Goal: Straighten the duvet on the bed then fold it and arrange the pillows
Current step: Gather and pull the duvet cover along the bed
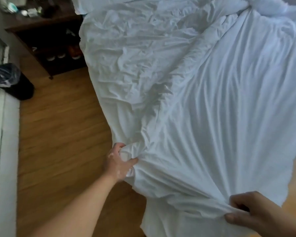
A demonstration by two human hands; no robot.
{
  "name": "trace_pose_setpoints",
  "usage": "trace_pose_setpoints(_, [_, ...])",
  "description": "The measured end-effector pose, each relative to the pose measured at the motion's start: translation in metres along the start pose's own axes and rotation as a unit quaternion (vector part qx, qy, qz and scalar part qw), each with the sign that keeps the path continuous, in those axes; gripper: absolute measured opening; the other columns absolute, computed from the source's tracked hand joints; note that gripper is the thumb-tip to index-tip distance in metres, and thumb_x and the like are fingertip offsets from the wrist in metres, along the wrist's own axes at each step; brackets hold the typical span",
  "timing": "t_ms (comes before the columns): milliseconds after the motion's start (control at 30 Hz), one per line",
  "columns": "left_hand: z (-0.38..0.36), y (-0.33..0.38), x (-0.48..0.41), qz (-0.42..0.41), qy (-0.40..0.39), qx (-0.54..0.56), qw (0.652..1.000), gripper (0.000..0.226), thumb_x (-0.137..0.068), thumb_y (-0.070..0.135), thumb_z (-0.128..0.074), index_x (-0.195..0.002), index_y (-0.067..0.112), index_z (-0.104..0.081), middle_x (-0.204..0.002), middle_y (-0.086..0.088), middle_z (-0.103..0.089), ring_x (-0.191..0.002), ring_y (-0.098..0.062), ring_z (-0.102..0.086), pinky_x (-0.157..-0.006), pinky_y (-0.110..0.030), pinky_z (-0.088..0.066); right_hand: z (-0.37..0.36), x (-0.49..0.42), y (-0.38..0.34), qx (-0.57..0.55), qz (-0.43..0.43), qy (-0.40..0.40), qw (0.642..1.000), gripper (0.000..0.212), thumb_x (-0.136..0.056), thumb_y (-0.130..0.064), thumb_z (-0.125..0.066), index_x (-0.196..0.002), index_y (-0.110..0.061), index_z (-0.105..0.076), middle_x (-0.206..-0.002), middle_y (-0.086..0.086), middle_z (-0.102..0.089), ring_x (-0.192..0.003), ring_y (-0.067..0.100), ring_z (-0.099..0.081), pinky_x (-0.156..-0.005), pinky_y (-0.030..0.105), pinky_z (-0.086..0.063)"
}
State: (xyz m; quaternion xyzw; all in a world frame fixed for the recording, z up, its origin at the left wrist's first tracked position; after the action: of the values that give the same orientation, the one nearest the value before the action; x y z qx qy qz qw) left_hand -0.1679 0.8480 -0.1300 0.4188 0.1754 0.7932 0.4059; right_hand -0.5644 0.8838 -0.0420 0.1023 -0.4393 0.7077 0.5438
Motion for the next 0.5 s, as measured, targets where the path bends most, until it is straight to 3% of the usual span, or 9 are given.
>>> trace_pose_setpoints(67, [-0.036,-0.03,0.04,0.119,0.05,0.104,0.986,0.099,-0.066,0.065,-0.083,-0.146,0.025,-0.039,-0.138,-0.007,-0.054,-0.122,-0.032,-0.057,-0.094,-0.04,-0.049,-0.012,0.006,0.0,-0.044,0.019,0.007,0.999,0.057,-0.08,-0.06,-0.071,-0.068,-0.014,-0.041,-0.059,-0.007,-0.034,-0.056,0.002,-0.037,-0.057,0.023,-0.026])
trace_pose_setpoints(100, [-0.061,-0.042,0.061,0.173,0.016,0.203,0.964,0.108,-0.061,0.071,-0.082,-0.147,0.022,-0.04,-0.138,-0.006,-0.057,-0.122,-0.031,-0.058,-0.096,-0.043,-0.05,-0.02,0.005,0.002,-0.044,0.014,0.018,0.999,0.055,-0.082,-0.058,-0.071,-0.068,-0.013,-0.042,-0.059,-0.007,-0.035,-0.056,0.003,-0.037,-0.056,0.023,-0.027])
trace_pose_setpoints(167, [-0.108,-0.047,0.099,0.221,-0.109,0.352,0.903,0.093,-0.06,0.062,-0.088,-0.135,0.017,-0.056,-0.123,-0.002,-0.071,-0.112,-0.025,-0.068,-0.09,-0.038,-0.055,-0.04,-0.004,0.014,-0.011,-0.022,0.031,0.999,0.051,-0.08,-0.058,-0.071,-0.072,-0.013,-0.047,-0.059,-0.006,-0.043,-0.056,0.004,-0.043,-0.056,0.022,-0.032])
trace_pose_setpoints(200, [-0.126,-0.045,0.112,0.207,-0.154,0.365,0.894,0.074,-0.065,0.05,-0.09,-0.126,0.016,-0.065,-0.112,0.002,-0.076,-0.106,-0.021,-0.072,-0.085,-0.031,-0.057,-0.05,-0.01,0.024,0.005,-0.042,0.025,0.999,0.048,-0.078,-0.059,-0.07,-0.074,-0.015,-0.051,-0.061,-0.005,-0.051,-0.058,0.005,-0.048,-0.057,0.021,-0.036])
trace_pose_setpoints(267, [-0.154,-0.043,0.118,0.163,-0.151,0.291,0.93,0.05,-0.062,0.043,-0.094,-0.101,0.019,-0.075,-0.093,0.009,-0.079,-0.097,-0.014,-0.074,-0.077,-0.018,-0.055,-0.065,-0.021,0.04,0.035,-0.074,0.003,0.997,0.043,-0.076,-0.06,-0.068,-0.077,-0.019,-0.057,-0.069,-0.004,-0.061,-0.065,0.007,-0.057,-0.061,0.02,-0.042])
trace_pose_setpoints(333, [-0.17,-0.044,0.113,0.175,-0.091,0.218,0.956,0.06,-0.047,0.059,-0.092,-0.088,0.018,-0.075,-0.087,0.009,-0.077,-0.086,-0.012,-0.073,-0.071,-0.021,-0.055,-0.074,-0.031,0.051,0.044,-0.075,-0.005,0.996,0.039,-0.079,-0.058,-0.066,-0.073,-0.021,-0.053,-0.068,-0.003,-0.06,-0.066,0.009,-0.056,-0.06,0.021,-0.042])
trace_pose_setpoints(433, [-0.173,-0.041,0.119,0.171,-0.014,0.179,0.969,0.041,-0.066,0.052,-0.088,-0.073,0.015,-0.073,-0.075,0.006,-0.073,-0.072,-0.011,-0.069,-0.058,-0.021,-0.049,-0.081,-0.036,0.057,0.061,-0.054,0.013,0.997,0.042,-0.081,-0.06,-0.064,-0.07,-0.022,-0.048,-0.065,-0.003,-0.057,-0.064,0.009,-0.055,-0.058,0.022,-0.039])
trace_pose_setpoints(500, [-0.173,-0.045,0.14,0.171,0.006,0.171,0.97,0.04,-0.074,0.047,-0.085,-0.067,0.009,-0.073,-0.066,0.004,-0.073,-0.065,-0.01,-0.069,-0.054,-0.021,-0.047,-0.076,-0.033,0.056,0.063,-0.036,0.003,0.997,0.045,-0.08,-0.063,-0.063,-0.069,-0.022,-0.047,-0.063,-0.007,-0.057,-0.063,0.01,-0.054,-0.058,0.023,-0.039])
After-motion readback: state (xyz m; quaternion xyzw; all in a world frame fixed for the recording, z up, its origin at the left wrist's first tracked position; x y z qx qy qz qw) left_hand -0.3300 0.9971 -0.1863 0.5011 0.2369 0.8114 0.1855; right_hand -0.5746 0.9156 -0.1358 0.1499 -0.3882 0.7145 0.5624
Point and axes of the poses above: each hand's wrist, its own x-axis away from the middle knuckle, its own z-axis out of the back of the hand, y = z × x, the point moved 2 cm from there along -x, towards the middle knuckle
